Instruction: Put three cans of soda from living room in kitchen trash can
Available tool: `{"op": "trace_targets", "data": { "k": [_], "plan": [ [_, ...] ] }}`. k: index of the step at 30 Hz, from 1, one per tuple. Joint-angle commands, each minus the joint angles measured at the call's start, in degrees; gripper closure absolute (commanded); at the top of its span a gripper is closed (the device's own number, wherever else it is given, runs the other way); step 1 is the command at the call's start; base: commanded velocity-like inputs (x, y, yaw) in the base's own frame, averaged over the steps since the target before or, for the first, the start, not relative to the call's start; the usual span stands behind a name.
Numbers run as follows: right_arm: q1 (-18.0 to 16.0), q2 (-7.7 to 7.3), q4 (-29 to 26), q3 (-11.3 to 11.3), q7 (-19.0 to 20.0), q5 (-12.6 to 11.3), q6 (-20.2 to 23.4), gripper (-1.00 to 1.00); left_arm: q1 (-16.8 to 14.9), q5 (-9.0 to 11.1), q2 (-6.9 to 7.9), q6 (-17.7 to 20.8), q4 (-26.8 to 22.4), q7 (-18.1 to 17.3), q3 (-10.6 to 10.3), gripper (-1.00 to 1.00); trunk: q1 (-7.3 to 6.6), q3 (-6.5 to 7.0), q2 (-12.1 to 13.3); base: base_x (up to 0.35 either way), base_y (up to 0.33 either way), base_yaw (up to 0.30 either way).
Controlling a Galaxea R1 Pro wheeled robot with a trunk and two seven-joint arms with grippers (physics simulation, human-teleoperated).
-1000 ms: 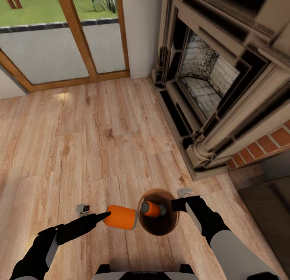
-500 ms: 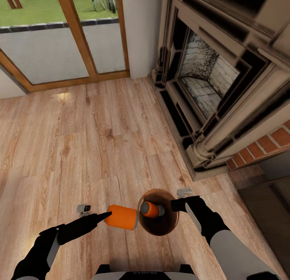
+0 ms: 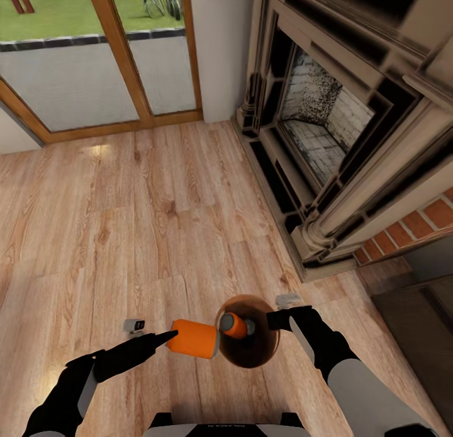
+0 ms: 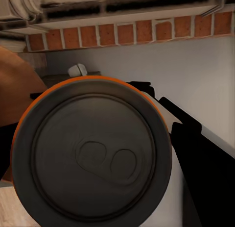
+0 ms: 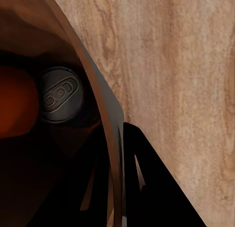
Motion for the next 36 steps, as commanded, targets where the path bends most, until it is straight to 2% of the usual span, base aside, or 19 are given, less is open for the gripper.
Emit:
{"op": "trace_targets", "data": {
  "k": [1,11,21,34,36],
  "plan": [
    [0.0,0.2,0.01,0.0,0.45,-0.95,0.03,1.0,0.0,0.0,-0.04,-0.01,0.02,0.0,0.0,1.0,0.0,0.0,0.0,0.0,0.0,0.0],
    [-0.01,1.03,0.34,0.02,0.37,-0.8,0.03,1.0,0.0,-0.07,-0.24,0.06,0.16,0.0,0.05,1.0,0.0,0.0,0.0,0.0,0.0,0.0],
    [0.0,1.22,0.44,0.04,0.37,-0.77,0.03,1.0,-0.01,-0.4,-3.29,-0.08,0.09,0.0,-0.2,1.0,0.0,0.0,0.0,0.0,0.0,0.0],
    [-0.02,1.25,0.53,0.04,0.37,-0.77,0.03,1.0,-0.04,-0.41,-4.23,-0.28,0.0,0.0,-0.19,1.0,0.0,0.0,0.0,0.0,0.0,0.0],
    [-0.02,1.3,0.53,0.05,0.31,-0.77,0.03,1.0,-0.03,-0.39,-4.3,-0.4,0.05,2.36,-0.15,1.0,0.0,0.0,0.0,0.0,0.0,0.0]
  ]
}}
